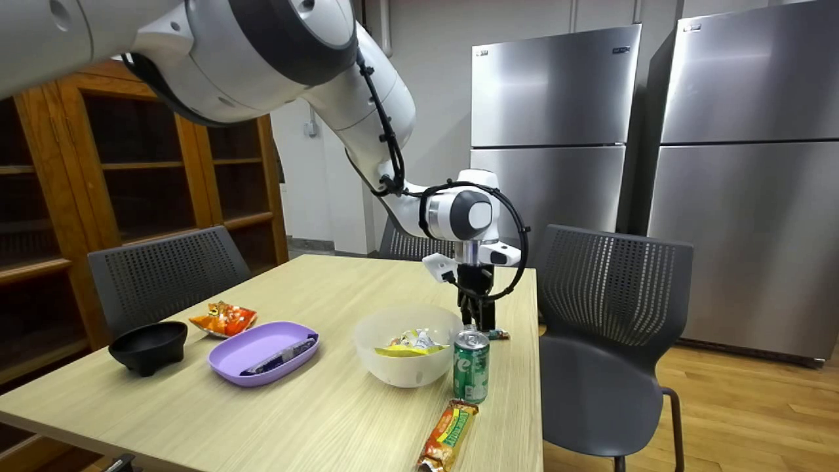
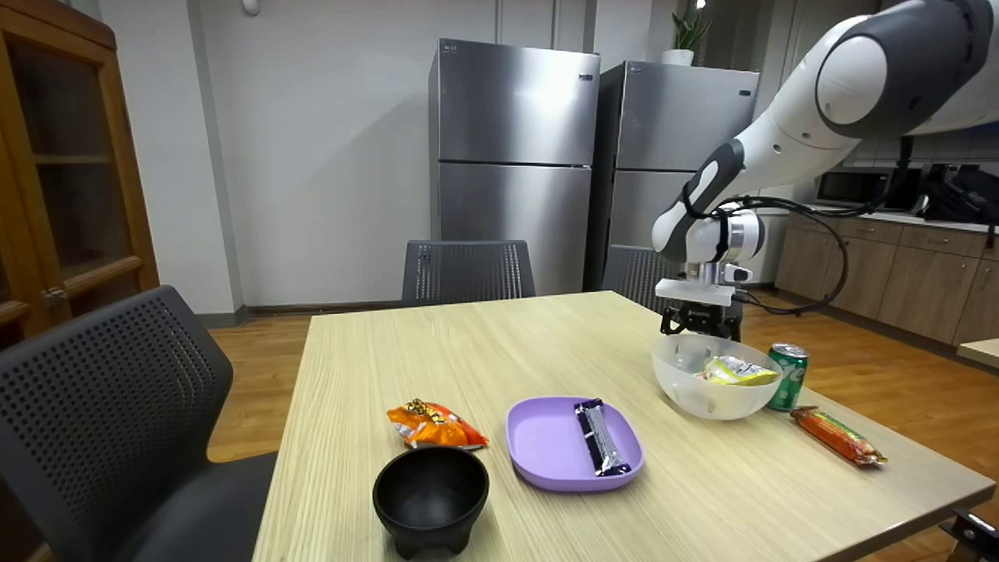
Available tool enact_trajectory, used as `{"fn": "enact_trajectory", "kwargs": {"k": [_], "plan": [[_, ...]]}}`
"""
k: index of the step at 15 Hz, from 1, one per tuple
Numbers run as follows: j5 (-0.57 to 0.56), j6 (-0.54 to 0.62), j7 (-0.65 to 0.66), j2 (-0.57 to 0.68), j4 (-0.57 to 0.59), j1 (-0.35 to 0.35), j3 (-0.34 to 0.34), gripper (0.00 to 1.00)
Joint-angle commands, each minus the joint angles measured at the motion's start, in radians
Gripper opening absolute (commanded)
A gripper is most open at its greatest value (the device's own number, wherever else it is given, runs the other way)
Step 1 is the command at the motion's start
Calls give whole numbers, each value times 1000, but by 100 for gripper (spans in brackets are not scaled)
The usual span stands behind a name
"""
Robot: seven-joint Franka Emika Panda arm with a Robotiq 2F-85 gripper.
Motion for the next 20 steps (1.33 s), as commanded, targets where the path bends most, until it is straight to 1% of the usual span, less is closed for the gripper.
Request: {"fn": "enact_trajectory", "kwargs": {"k": [1, 2, 3, 4, 5, 12, 13, 18, 20], "plan": [[-17, -47, 0, 17, 50, -5, -2, 100], [-17, -47, -1, 16, 50, -5, -1, 99], [-17, -47, -2, 15, 50, -5, -2, 74], [-18, -47, -3, 13, 50, -5, -1, 74], [-17, -46, -5, 10, 48, -6, -1, 71], [-15, -38, -12, 1, 46, -9, 1, 17], [-16, -38, -12, 0, 46, -9, 0, 12], [-13, -40, -10, -22, 24, -13, -7, 12], [-15, -52, -20, -52, 1, -15, -12, 12]]}}
